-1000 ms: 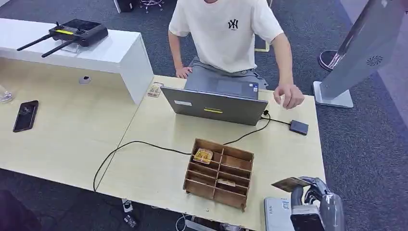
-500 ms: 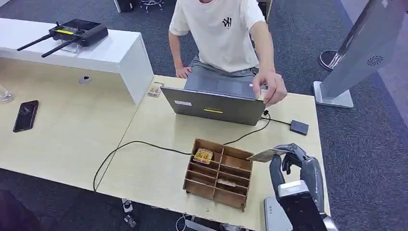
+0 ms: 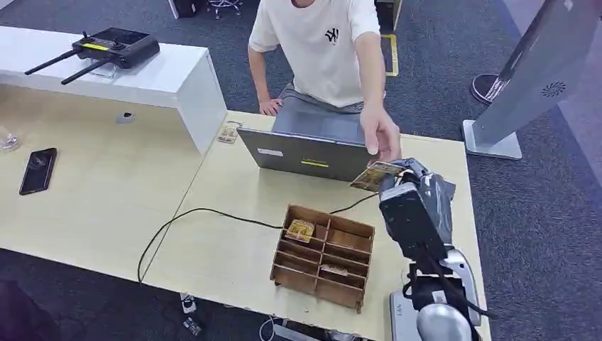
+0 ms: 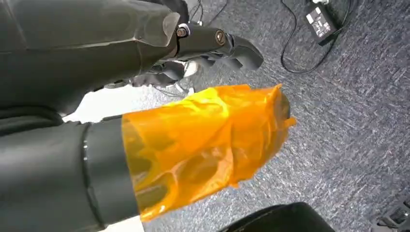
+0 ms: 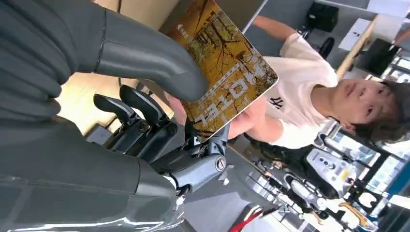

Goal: Pass the card to the sensor for recognition and then transmit it.

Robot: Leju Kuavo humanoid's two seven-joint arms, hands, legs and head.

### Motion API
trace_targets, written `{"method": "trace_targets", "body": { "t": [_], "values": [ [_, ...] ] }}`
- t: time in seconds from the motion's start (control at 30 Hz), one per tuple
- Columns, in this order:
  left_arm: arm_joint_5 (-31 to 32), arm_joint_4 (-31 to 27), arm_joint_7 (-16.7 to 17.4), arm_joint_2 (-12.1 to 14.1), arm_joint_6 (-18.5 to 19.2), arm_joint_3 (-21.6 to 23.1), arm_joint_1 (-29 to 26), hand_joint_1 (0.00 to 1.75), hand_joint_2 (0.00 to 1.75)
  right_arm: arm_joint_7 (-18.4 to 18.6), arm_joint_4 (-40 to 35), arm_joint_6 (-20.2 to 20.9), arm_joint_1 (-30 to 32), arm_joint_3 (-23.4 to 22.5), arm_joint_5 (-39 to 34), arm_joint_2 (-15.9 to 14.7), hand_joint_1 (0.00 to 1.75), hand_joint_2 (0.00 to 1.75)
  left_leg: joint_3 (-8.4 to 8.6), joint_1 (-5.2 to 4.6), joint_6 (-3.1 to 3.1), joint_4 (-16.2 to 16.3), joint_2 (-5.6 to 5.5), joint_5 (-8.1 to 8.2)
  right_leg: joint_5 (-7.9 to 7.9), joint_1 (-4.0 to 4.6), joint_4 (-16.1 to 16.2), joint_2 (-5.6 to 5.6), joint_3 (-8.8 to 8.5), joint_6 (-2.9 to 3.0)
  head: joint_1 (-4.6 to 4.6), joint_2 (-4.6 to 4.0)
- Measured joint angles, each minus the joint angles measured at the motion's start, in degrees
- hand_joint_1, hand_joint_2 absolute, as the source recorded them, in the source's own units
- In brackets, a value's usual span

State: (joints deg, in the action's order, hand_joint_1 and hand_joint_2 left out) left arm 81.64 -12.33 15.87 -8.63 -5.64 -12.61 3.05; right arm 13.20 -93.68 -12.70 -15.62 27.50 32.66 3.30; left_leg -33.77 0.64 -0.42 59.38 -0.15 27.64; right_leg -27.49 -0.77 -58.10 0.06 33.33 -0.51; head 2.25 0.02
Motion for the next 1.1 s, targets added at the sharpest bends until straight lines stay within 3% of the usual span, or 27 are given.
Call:
{"method": "trace_targets", "body": {
  "t": [0.33, 0.53, 0.57, 0.6, 0.63, 0.93, 1.1],
  "values": [
    [0.44, 0.0, 0.5, -0.07, 0.72, 1.14, 0.3, 0.0, 0.0, 2.47, 5.79, -0.85, -4.53, -0.02, 4.13, 1.53, 1.75, 1.75, -0.01, 0.0, 0.0, 0.01, -0.03, 0.0, 0.0, 0.0, 0.0, -0.02, 0.0, 0.0, 0.0, 0.0],
    [0.7, 0.0, 0.76, -0.11, 0.83, 1.31, 0.34, 0.0, 0.0, 4.98, 8.19, -0.74, -6.01, -0.02, 10.8, 1.9, 1.75, 1.75, -0.01, 0.0, 0.0, 0.01, -0.03, 0.0, 0.0, 0.0, 0.0, -0.02, 0.0, 0.0, -0.02, 0.0],
    [0.7, 0.0, 0.76, -0.15, 0.85, 1.31, 0.34, 0.0, 0.0, 4.98, 8.54, -0.46, -6.07, -0.07, 11.49, 2.03, 1.24, 1.75, 0.0, 0.0, 0.0, 0.01, -0.03, 0.0, 0.0, 0.0, 0.0, -0.02, 0.0, 0.0, 0.0, 0.0],
    [0.7, 0.0, 0.79, -0.24, 0.85, 1.33, 0.34, 0.0, 0.0, 4.98, 8.87, -0.16, -6.08, -0.15, 12.19, 2.23, 0.35, 1.75, 0.0, 0.0, 0.0, 0.01, -0.03, 0.0, 0.0, 0.0, 0.0, -0.02, -0.01, 0.0, -0.02, 0.0],
    [0.7, 0.0, 0.81, -0.35, 0.85, 1.33, 0.34, 0.0, 0.0, 5.0, 9.22, 0.09, -6.09, -0.22, 13.02, 2.38, 0.0, 1.75, 0.0, 0.0, 0.0, 0.01, -0.03, 0.0, 0.0, 0.0, 0.0, -0.02, -0.01, 0.0, 0.0, 0.0],
    [0.61, 0.0, 0.9, -0.52, 0.81, 1.81, 0.32, 0.0, 0.0, 5.97, 10.95, 0.9, -5.66, -0.57, 15.43, 2.82, 0.0, 1.75, 0.0, 0.0, 0.0, 0.01, -0.03, 0.0, 0.0, 0.0, 0.0, -0.02, 0.0, 0.0, 0.0, 0.0],
    [0.28, 0.0, 0.9, -0.52, 0.68, 1.84, 0.27, 0.0, 0.0, 4.65, 10.77, 0.57, -4.63, -0.68, 14.53, 3.06, 0.0, 1.75, 0.0, 0.0, 0.0, 0.01, -0.03, 0.0, 0.0, 0.0, 0.0, -0.02, 0.01, 0.0, 0.0, 0.0]
  ]
}}
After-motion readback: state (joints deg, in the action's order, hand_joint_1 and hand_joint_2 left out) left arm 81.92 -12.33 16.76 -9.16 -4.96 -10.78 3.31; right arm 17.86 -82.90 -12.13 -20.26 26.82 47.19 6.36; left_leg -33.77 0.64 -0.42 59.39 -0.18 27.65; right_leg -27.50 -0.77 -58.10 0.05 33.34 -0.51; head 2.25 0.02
